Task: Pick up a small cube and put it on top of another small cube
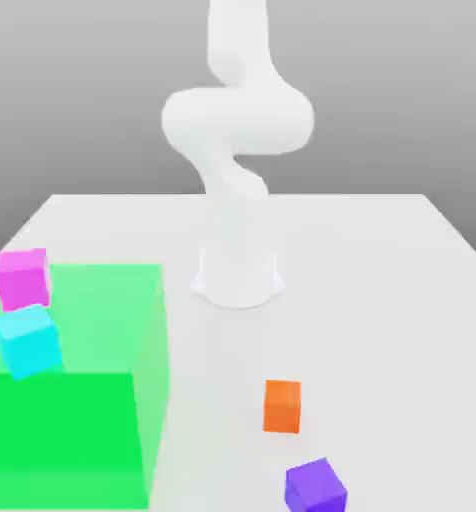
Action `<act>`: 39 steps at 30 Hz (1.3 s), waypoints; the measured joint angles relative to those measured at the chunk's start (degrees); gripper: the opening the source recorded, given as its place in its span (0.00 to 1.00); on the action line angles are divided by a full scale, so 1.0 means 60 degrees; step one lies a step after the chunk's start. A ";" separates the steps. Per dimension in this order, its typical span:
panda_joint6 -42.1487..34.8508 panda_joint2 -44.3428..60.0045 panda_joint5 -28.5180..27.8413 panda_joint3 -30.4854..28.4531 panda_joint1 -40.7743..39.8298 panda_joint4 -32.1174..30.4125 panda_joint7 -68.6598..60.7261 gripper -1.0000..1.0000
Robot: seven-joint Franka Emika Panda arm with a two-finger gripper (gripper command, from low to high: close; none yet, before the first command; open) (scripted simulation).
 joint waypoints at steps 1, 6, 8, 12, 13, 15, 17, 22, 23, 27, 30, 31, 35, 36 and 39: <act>0.0136 0.0376 0.0000 0.0010 0.0050 -0.0036 -0.0070 0.50; 0.0771 0.2136 0.0000 0.0064 0.0276 -0.0206 -0.0400 0.50; 0.1019 0.2829 0.0003 0.0097 0.0355 -0.0272 -0.0532 0.50; 0.1521 0.4214 -0.0001 0.0174 0.0502 -0.0406 -0.0788 0.50; 0.1646 0.4560 -0.0004 0.0196 0.0537 -0.0439 -0.0850 0.50; 0.1895 0.5252 -0.0017 0.0243 0.0602 -0.0505 -0.0970 0.50; 0.2144 0.5944 -0.0035 0.0296 0.0682 -0.0572 -0.1085 0.50; 0.2769 0.7676 -0.0138 0.0385 0.0882 -0.0738 -0.1337 0.50; 0.2894 0.8023 -0.0166 0.0401 0.0905 -0.0772 -0.1382 0.50; 0.3443 0.9409 -0.0308 0.0450 0.1023 -0.0869 -0.1517 0.50; 0.4184 1.0448 -0.0414 0.0383 0.1100 -0.0720 -0.1477 0.50; 0.4453 1.0794 -0.0445 0.0349 0.1129 -0.0654 -0.1452 0.50; 0.4667 1.1065 -0.0470 0.0322 0.1151 -0.0602 -0.1434 0.00; 0.4665 1.1065 -0.0473 0.0323 0.1150 -0.0602 -0.1432 0.00; 0.4689 1.1097 -0.0485 0.0326 0.1148 -0.0597 -0.1425 0.00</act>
